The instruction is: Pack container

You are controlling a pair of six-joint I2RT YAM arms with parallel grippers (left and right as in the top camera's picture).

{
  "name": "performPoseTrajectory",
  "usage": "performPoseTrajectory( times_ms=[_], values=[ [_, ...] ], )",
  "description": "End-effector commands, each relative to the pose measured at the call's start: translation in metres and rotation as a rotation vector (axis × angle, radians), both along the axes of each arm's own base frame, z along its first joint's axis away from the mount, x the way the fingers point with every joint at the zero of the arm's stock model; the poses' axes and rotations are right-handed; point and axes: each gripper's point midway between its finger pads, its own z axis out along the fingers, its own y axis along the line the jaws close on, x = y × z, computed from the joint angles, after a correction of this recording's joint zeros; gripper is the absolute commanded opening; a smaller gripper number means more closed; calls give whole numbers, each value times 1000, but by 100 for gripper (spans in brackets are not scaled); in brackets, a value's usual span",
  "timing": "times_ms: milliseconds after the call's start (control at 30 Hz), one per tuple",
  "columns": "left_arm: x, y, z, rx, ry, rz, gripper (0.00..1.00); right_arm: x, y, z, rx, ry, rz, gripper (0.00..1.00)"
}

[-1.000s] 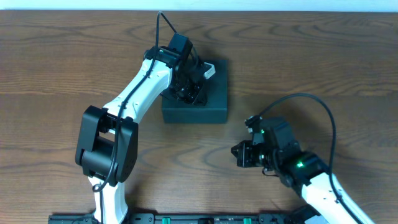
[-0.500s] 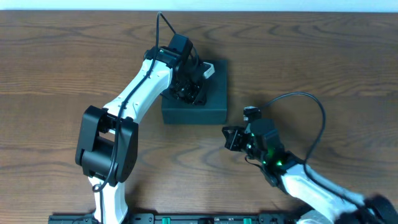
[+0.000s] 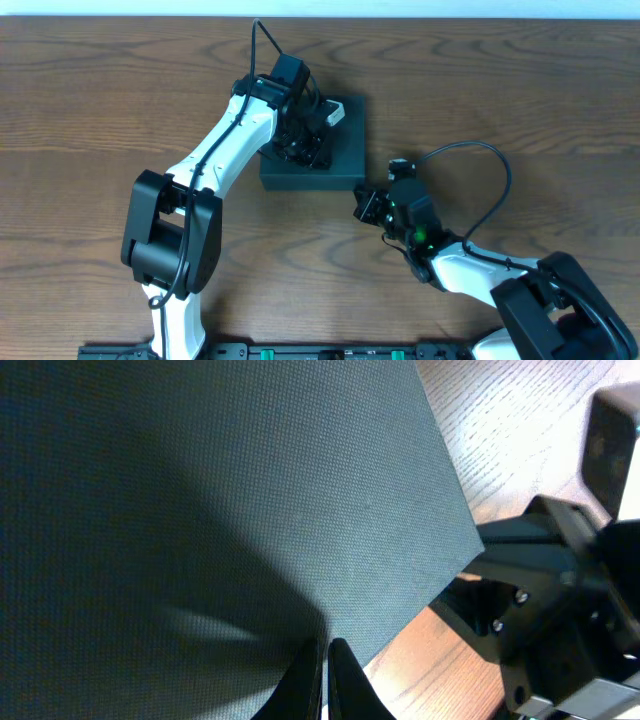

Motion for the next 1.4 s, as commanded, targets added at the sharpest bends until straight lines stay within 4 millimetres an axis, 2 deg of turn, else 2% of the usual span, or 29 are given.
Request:
performPoseTrajectory(
  times_ms=[0,133,267,367,467,667,767,867,1000,1033,1133,1167,1200,1233,1367],
  values=[
    [-1,8,-11,56,14,13,6,15,-2,9,-18,-43,-54,2],
    [-1,8,-11,56,14,13,6,16,1,11,-14,-50,-36,2],
    [-4,14,-5,62,29,24,6,-7,22,10,49,16,137,2],
    [-9,24,14,63,32,41,6,-28,18,7,64,120,186,2],
    [-20,34,48,48,-5,37,6,-46,14,22,85,146,263,2],
    [-57,51,143,-23,-200,35,6,-80,-3,92,106,24,335,2],
    [-84,60,177,-60,-286,49,6,-100,-18,127,77,-91,333,2],
    [-118,73,193,-91,-339,84,6,-122,-40,142,10,-167,296,2],
    [-154,87,180,-129,-371,146,6,-146,-72,138,-89,-200,220,2],
    [-158,88,174,-142,-374,172,6,-150,-74,140,-87,-211,218,10],
    [-159,89,164,-191,-375,262,7,-152,-75,145,-79,-236,215,99],
    [-159,88,162,-201,-372,282,41,-152,-75,144,-79,-235,215,99],
    [-159,88,160,-205,-362,296,82,-152,-75,144,-80,-233,215,99],
    [-159,88,158,-206,-344,312,95,-153,-75,143,-81,-229,216,99],
    [-160,89,154,-201,-295,349,95,-158,-78,133,-95,-183,219,99]
  ],
)
